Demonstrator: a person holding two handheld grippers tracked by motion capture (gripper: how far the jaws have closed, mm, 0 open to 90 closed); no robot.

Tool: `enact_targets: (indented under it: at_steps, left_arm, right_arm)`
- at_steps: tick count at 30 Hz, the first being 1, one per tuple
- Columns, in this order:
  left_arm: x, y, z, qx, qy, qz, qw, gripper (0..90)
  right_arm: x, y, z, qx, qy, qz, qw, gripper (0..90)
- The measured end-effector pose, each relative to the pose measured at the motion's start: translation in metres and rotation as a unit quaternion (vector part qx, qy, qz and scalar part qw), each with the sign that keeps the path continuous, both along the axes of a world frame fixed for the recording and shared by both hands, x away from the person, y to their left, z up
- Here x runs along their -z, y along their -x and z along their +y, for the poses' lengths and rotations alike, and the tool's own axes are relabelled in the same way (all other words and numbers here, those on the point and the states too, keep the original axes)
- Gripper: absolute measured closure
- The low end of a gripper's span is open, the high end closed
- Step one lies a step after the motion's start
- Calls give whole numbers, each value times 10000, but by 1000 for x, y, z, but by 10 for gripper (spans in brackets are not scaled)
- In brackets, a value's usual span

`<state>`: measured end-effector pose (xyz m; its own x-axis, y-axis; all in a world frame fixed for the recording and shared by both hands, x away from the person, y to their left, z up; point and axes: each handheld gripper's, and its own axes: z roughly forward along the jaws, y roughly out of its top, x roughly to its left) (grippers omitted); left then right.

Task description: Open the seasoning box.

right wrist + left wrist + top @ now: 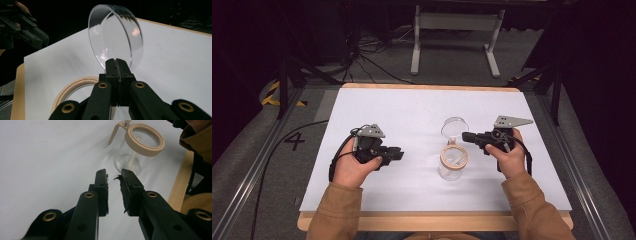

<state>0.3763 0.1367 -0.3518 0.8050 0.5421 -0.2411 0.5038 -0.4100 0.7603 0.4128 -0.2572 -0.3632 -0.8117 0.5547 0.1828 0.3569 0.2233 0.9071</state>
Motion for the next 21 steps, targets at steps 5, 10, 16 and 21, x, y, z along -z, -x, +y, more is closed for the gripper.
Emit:
enact_targets:
  at_steps: [5,10,16,21]
  left_arm:
    - [0,-1,-1,1,39,16,10000,737]
    - [-1,-2,-2,-77,98,-45,9999,679]
    - [-3,-5,3,-262,178,-130,9994,602]
    - [-2,-8,11,-567,276,-170,9979,557]
  right_arm:
    - [-6,5,0,-67,-2,-103,9999,900]
    - [-15,11,-4,-147,48,-186,9997,899]
    - [-25,17,-16,-152,258,-201,9994,818]
    - [-31,17,-36,142,289,-137,9994,702]
